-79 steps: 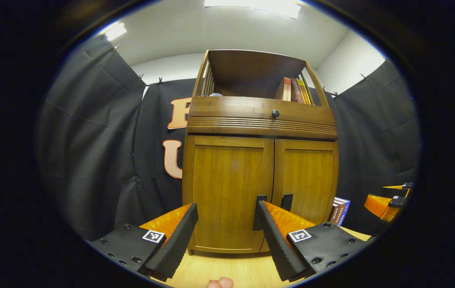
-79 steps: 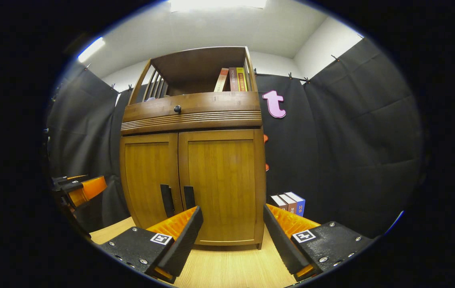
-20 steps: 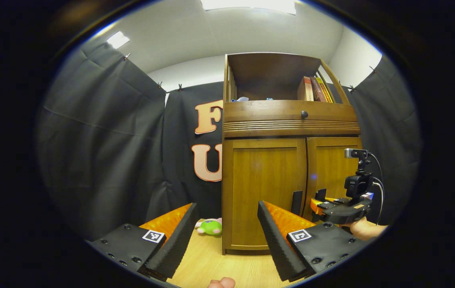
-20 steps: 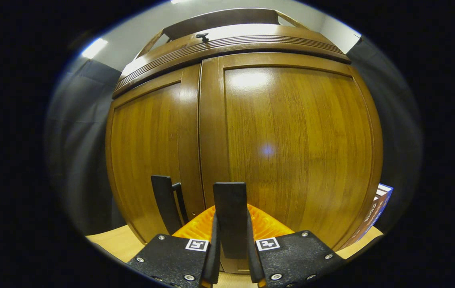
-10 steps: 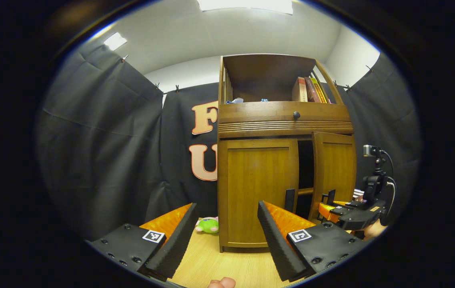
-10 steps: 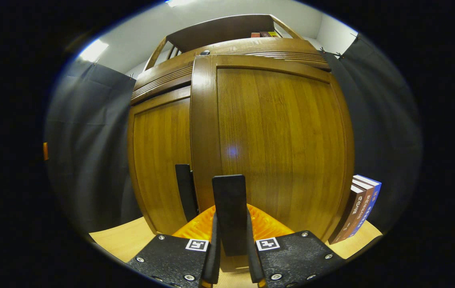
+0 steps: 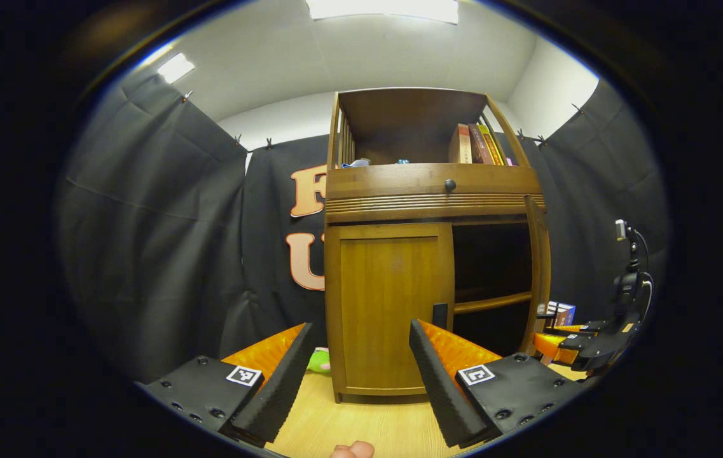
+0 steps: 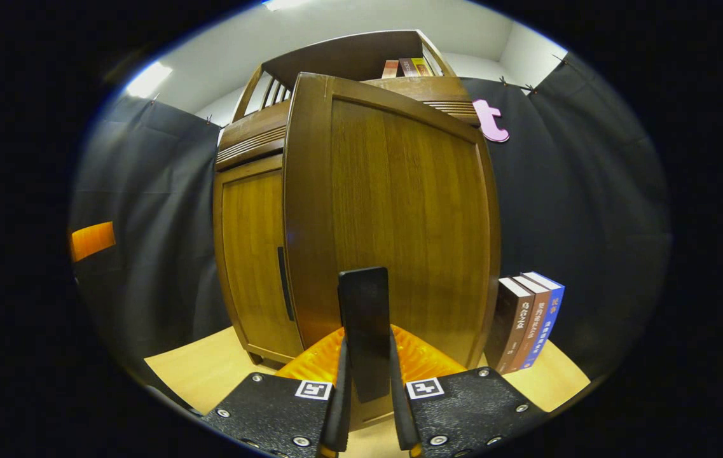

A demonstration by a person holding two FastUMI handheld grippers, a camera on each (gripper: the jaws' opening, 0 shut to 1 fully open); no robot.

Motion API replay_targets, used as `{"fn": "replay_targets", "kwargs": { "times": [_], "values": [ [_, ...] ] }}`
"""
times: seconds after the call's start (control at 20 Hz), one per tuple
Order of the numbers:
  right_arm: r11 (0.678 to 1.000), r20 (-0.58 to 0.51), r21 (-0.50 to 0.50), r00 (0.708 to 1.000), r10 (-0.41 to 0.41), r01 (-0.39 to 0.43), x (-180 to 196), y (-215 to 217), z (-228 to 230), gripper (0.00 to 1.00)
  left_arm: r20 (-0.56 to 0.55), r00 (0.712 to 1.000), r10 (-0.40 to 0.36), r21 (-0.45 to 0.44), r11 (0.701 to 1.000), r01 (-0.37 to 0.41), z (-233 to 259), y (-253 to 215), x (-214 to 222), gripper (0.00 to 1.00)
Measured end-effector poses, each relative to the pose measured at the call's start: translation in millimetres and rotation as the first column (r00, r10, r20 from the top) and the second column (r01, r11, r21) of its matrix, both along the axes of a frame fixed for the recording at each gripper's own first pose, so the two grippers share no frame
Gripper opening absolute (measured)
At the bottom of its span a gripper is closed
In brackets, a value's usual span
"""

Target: Open the right door of the double-door shoe cabinet with the right hand, and open the left door with the left hand.

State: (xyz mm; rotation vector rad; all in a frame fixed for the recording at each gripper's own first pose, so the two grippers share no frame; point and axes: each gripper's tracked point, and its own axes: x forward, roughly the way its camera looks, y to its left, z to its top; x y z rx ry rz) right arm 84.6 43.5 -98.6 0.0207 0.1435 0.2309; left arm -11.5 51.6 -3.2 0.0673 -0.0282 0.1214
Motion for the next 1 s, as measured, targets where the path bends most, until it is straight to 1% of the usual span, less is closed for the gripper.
{"fn": "replay_targets", "kwargs": {
  "times": [0.15, 0.2, 0.3, 0.35, 0.4, 0.5, 0.55, 0.6, 0.65, 0.75, 0.8, 0.85, 1.0],
  "values": [
    [0.999, -0.013, -0.016, 1.0, -0.028, 0.028, -14.6, -20.7, -1.5, 0.29, -0.001, 1.0, -0.025, -0.007, 1.0, 0.025, -2.9, -3.6, 0.9, 0.95],
    [0.999, -0.023, -0.023, 0.999, -0.039, 0.038, -17.7, -29.5, -2.3, 0.28, 0.001, 0.999, -0.033, -0.008, 0.999, 0.033, -5.4, -5.3, 3.5, 0.96],
    [0.998, -0.048, -0.032, 0.997, -0.059, 0.058, -26.6, -47.2, -3.6, 0.27, 0.004, 0.999, -0.047, -0.008, 0.999, 0.047, -9.1, -7.5, 6.8, 0.96],
    [0.998, -0.041, -0.028, 0.997, -0.066, 0.065, -30.4, -56.7, -1.4, 0.17, 0.006, 0.999, -0.052, -0.009, 0.999, 0.052, -11.1, -9.0, 8.3, 0.96],
    [0.997, -0.048, -0.026, 0.996, -0.077, 0.076, -32.9, -66.0, -0.5, 0.25, 0.005, 0.998, -0.058, -0.009, 0.998, 0.058, -10.8, -15.3, 12.3, 0.96],
    [0.993, -0.057, -0.026, 0.992, -0.117, 0.115, -37.4, -89.5, 1.5, 0.22, 0.008, 0.998, -0.066, -0.007, 0.998, 0.066, -7.8, -29.2, 17.7, 0.96],
    [0.99, -0.054, -0.039, 0.989, -0.134, 0.132, -40.0, -100.0, 2.2, 0.29, 0.009, 0.998, -0.068, -0.007, 0.998, 0.068, -7.1, -33.7, 18.6, 0.96],
    [0.987, -0.052, -0.053, 0.986, -0.156, 0.153, -42.4, -111.2, 3.3, 0.17, 0.009, 0.998, -0.069, -0.009, 0.998, 0.069, -9.4, -34.0, 17.7, 0.96],
    [0.982, -0.048, -0.064, 0.982, -0.181, 0.178, -42.6, -122.7, 4.4, 0.15, 0.01, 0.997, -0.072, -0.013, 0.997, 0.072, -9.8, -34.6, 17.2, 0.94],
    [0.973, -0.044, -0.078, 0.974, -0.223, 0.219, -42.4, -144.7, 4.3, 0.12, 0.012, 0.997, -0.08, -0.016, 0.997, 0.08, -10.4, -36.7, 16.9, 0.96],
    [0.972, -0.044, -0.075, 0.973, -0.226, 0.223, -41.7, -150.4, 3.8, 0.11, 0.012, 0.997, -0.082, -0.014, 0.997, 0.082, -11.1, -36.5, 17.7, 0.96],
    [0.974, -0.046, -0.063, 0.974, -0.22, 0.217, -43.4, -153.7, 5.5, 0.08, 0.01, 0.997, -0.082, -0.011, 0.997, 0.082, -12.3, -37.0, 17.2, 0.96],
    [0.983, -0.044, -0.054, 0.983, -0.177, 0.175, -43.5, -163.9, 6.8, 0.07, 0.005, 0.996, -0.086, -0.01, 0.996, 0.086, -14.6, -38.7, 18.1, 0.96]
  ]
}}
